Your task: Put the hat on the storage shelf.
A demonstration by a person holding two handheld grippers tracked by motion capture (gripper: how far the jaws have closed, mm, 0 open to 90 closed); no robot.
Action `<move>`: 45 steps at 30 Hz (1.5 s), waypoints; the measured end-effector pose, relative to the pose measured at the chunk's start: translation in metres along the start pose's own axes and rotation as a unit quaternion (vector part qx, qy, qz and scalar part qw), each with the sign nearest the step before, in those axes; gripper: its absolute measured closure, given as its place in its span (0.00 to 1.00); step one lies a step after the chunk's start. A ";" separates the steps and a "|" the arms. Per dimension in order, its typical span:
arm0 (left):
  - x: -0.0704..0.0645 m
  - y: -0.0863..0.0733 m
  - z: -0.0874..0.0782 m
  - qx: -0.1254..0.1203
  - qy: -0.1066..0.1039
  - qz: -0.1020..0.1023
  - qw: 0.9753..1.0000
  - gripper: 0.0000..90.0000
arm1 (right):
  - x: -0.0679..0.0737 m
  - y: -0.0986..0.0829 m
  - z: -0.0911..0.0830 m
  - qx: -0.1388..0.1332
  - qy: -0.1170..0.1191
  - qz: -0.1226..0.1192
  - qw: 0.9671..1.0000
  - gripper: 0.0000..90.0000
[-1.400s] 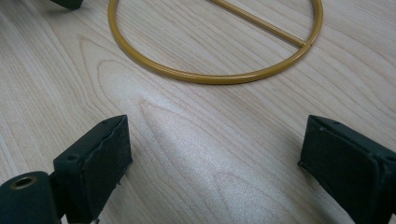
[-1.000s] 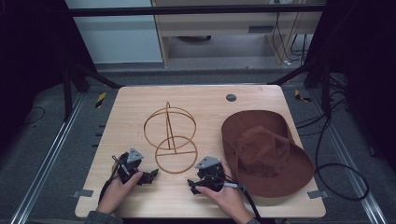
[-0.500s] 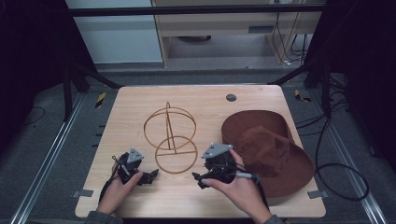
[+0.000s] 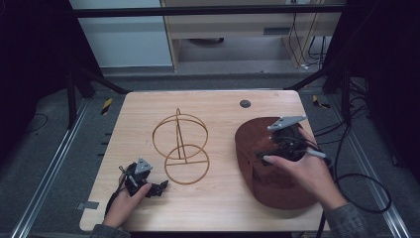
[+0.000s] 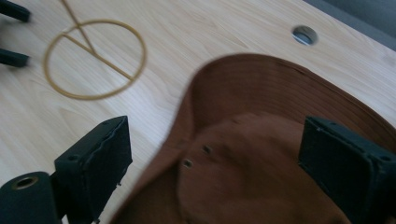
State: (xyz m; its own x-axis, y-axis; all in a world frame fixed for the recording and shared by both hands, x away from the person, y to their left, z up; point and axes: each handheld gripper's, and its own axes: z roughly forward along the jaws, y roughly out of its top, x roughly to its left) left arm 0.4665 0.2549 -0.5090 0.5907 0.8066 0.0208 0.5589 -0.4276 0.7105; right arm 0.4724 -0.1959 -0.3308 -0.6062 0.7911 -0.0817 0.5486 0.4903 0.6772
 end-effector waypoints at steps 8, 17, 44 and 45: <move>-0.001 0.000 0.000 0.000 -0.001 0.000 1.000 0.00 | -0.054 -0.016 -0.004 0.041 -0.012 0.050 0.998 0.14; -0.001 0.000 0.000 0.000 -0.001 0.000 1.000 0.00 | -0.068 -0.008 -0.003 0.068 -0.006 0.047 0.997 0.19; -0.001 0.000 0.000 0.000 -0.001 0.000 1.000 0.00 | -0.072 -0.016 0.044 0.134 0.034 0.042 0.989 0.11; -0.001 0.000 0.000 0.000 -0.001 0.000 1.000 0.00 | -0.072 -0.016 0.044 0.134 0.034 0.042 0.989 0.11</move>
State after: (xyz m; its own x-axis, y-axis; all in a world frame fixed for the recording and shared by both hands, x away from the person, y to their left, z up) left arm 0.4658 0.2545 -0.5091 0.5914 0.8061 0.0197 0.5590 -0.4275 0.7105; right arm 0.5325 -0.2450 -0.3676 -0.5851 0.8107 0.0223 0.7258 0.5112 0.4602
